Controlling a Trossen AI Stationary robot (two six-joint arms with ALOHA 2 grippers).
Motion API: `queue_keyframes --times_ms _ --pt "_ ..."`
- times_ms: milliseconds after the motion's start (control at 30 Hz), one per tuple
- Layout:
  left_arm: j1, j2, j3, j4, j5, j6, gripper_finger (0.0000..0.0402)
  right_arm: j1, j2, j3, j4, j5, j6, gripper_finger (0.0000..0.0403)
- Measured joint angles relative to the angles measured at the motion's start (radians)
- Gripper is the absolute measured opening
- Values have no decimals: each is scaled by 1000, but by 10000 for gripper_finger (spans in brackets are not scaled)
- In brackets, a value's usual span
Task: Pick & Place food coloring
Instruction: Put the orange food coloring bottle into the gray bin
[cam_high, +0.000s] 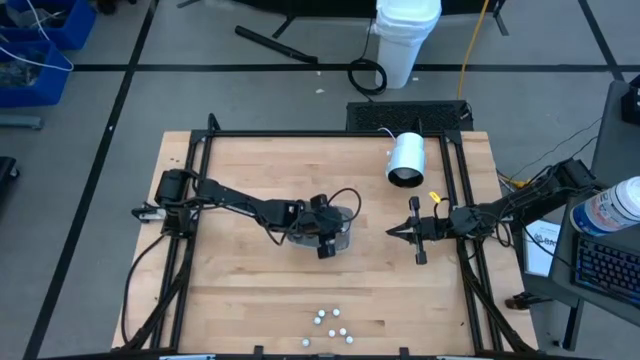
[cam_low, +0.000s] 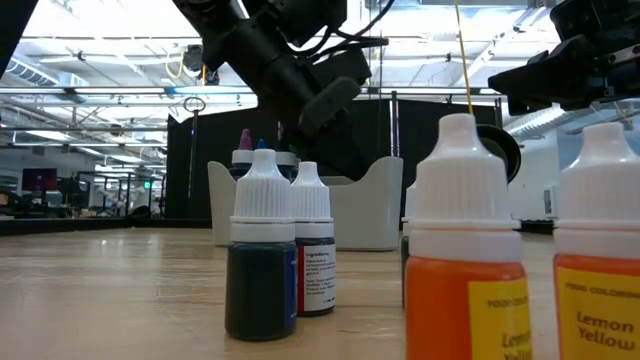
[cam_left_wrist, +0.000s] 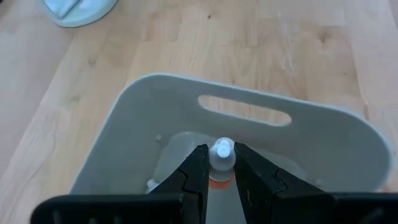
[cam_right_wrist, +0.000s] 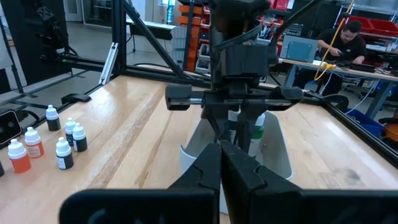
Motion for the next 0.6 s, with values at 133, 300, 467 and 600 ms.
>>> queue_keyframes --times_ms 133,300,467,600 --pt "1 0 0 -1 18 4 67 0 0 0 2 0 0 0" --pt "1 0 0 -1 24 3 67 0 0 0 7 0 0 0" --pt "1 0 0 -1 24 2 67 0 0 0 7 0 0 0" --pt "1 0 0 -1 24 2 67 0 0 0 7 0 0 0"
